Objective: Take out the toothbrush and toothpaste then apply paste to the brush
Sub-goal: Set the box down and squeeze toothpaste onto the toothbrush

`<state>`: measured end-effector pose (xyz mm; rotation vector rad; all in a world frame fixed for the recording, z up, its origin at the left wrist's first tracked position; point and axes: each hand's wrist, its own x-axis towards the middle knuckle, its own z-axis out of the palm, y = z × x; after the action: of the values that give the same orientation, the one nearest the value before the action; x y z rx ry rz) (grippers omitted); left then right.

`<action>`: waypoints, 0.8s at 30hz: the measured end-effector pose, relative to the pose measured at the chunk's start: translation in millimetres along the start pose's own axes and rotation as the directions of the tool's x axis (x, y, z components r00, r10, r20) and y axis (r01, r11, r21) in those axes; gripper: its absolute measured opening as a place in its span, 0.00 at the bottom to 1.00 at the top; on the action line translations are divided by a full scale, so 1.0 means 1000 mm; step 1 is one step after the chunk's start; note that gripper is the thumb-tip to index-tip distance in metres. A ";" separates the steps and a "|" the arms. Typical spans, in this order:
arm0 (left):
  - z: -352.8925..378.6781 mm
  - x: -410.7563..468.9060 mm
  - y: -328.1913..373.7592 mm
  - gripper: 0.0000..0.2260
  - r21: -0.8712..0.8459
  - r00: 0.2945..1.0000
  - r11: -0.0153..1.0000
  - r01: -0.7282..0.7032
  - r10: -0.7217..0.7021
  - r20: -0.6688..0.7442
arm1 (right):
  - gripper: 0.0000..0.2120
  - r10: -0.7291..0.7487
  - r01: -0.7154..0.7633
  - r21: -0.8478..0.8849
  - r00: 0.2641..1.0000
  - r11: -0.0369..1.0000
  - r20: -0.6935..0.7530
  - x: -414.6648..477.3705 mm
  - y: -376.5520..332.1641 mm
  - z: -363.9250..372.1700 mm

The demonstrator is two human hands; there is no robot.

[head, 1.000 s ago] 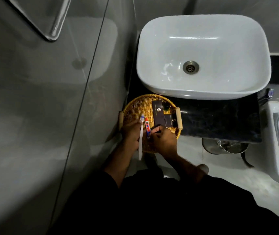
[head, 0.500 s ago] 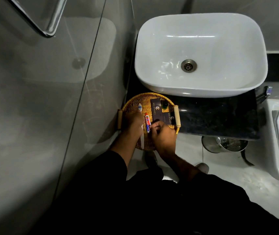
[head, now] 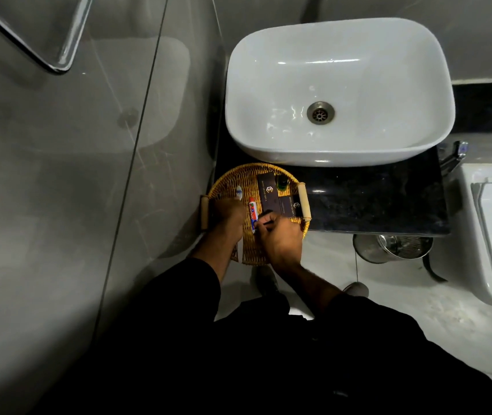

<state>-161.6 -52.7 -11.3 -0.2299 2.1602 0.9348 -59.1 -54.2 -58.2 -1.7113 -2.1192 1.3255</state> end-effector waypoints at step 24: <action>0.014 0.009 0.002 0.15 -0.109 0.988 0.986 -0.129 0.118 -0.102 | 0.05 -0.437 0.442 0.066 0.896 0.895 -0.083 -0.021 0.019 -0.059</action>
<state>-160.9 -40.7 -22.4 -0.2012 2.2306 1.1417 -3.7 -39.8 -25.9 -1.1267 -2.2000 1.1817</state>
